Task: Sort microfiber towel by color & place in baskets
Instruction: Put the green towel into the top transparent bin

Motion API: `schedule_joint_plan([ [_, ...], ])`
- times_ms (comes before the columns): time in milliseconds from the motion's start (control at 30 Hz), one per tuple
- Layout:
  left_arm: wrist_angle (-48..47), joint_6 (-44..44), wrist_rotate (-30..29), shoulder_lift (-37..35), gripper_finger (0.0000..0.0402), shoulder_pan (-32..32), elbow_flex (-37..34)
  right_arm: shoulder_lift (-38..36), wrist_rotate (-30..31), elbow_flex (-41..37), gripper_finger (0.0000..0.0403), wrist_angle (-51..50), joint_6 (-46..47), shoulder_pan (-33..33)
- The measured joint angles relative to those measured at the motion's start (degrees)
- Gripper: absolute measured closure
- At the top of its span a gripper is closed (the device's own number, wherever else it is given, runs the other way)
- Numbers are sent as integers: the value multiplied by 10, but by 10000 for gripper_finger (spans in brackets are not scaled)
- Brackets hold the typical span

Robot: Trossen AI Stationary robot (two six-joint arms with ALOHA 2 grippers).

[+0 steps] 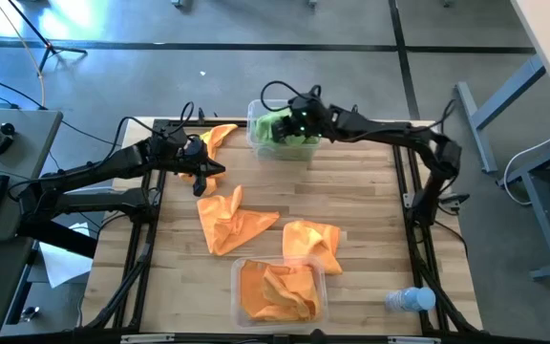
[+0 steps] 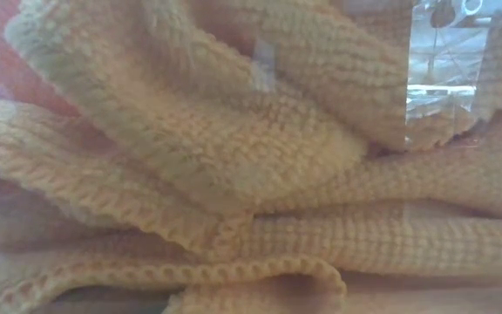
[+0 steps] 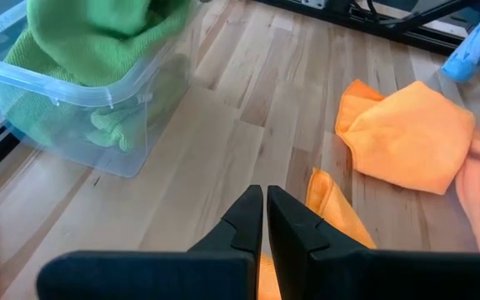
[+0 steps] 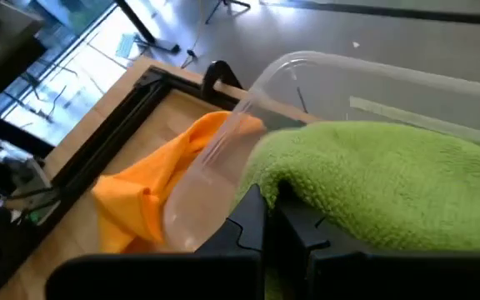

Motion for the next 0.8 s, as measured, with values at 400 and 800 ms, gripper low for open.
schedule_joint_plan([
  [400, 0, 0, 0, 0, 394, 0, 0, 151, -10, 211, 403, -161, 23, -22],
  [800, 0, 0, 0, 0, 394, 0, 0, 281, 34, 377, 403, -351, 144, -37],
])
